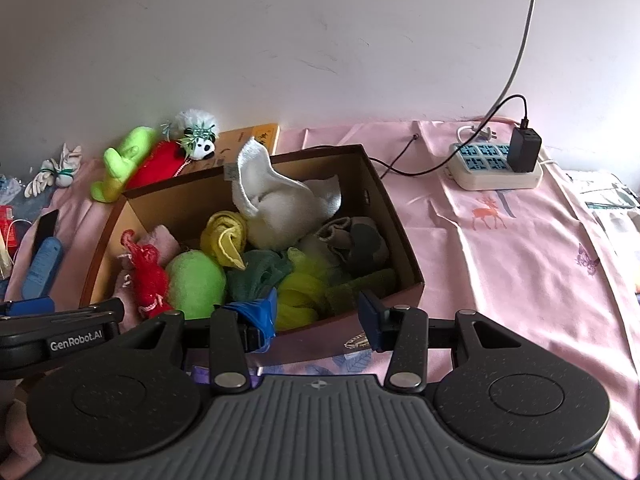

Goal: Organize soft objects

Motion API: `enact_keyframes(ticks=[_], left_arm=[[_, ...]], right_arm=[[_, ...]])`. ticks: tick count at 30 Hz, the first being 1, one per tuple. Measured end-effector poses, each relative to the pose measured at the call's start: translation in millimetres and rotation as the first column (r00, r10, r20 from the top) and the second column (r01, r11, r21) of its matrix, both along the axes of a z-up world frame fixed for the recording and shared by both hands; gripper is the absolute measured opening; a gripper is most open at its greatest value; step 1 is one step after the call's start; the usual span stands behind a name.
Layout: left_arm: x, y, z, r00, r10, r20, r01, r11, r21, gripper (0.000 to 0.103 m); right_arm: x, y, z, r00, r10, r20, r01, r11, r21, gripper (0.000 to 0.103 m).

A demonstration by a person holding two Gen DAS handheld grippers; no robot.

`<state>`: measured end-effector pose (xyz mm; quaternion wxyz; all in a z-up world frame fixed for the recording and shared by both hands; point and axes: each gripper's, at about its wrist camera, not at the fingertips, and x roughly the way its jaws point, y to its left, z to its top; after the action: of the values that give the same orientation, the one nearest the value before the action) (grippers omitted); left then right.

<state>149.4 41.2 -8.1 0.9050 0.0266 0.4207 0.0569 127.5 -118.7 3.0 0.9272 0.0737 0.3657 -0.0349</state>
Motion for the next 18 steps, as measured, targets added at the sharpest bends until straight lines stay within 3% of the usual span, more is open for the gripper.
enact_keyframes(ticks=[18], left_arm=[[-2.0,-0.3,-0.2,1.000,0.004,0.008,-0.004,1.000,-0.010,0.079]], right_arm=[[-2.5,3.1,-0.3,1.000,0.018,0.009,-0.018,1.000,-0.003,0.029]])
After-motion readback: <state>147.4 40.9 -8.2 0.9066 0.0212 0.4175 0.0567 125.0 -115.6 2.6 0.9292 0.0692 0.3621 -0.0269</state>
